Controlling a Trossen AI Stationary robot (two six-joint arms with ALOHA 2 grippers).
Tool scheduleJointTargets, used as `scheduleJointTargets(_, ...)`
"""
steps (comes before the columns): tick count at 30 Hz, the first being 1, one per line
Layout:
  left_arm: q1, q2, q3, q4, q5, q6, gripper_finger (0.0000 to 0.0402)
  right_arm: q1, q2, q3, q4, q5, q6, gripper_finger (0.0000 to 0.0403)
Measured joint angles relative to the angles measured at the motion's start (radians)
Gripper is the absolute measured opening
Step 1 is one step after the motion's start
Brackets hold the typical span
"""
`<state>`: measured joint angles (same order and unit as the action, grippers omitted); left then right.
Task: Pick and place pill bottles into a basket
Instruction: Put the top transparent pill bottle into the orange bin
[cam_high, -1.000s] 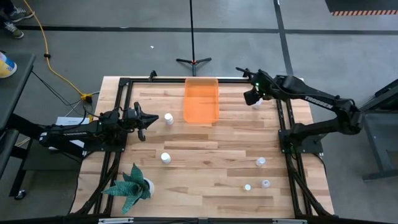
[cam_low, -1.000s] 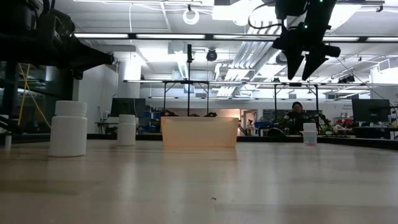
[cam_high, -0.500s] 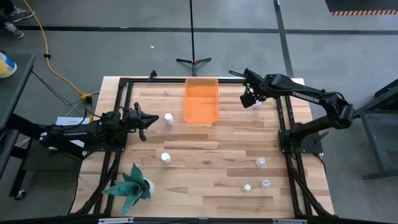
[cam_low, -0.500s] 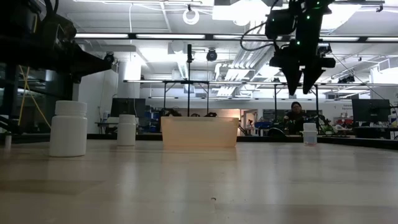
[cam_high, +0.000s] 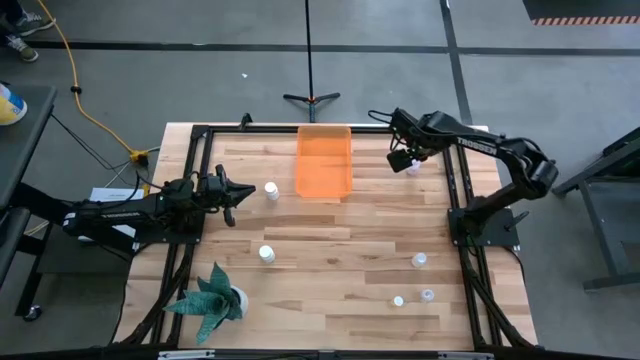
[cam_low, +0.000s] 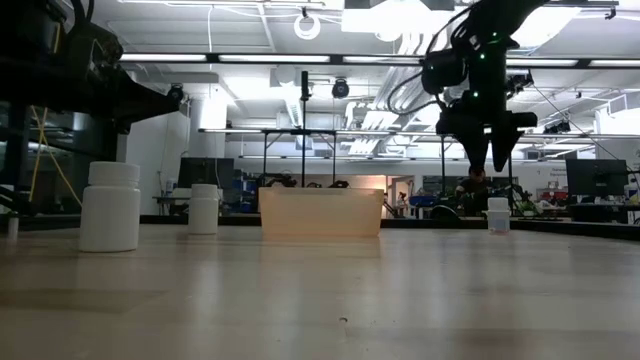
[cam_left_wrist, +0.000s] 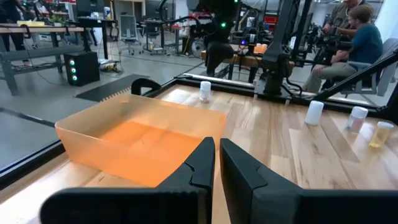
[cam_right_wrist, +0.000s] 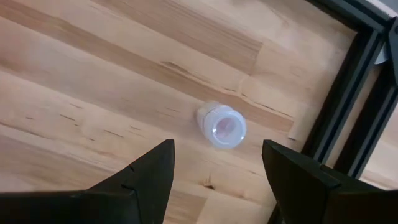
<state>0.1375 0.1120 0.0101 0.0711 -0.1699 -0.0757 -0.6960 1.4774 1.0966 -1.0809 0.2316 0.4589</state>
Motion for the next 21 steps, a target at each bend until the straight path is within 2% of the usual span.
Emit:
scheduleJointTargets(12, 0.0, 0.0, 0.0, 0.0, 0.0, 0.0, 0.0062, -0.076, 0.064, 0.0, 0.003, 0.001, -0.043, 0.0234)
scheduleJointTargets(21, 0.0, 0.0, 0.0, 0.0, 0.0, 0.0, 0.0063, -0.09, 0.155, 0.0, 0.006, -0.004, -0.067, 0.0234)
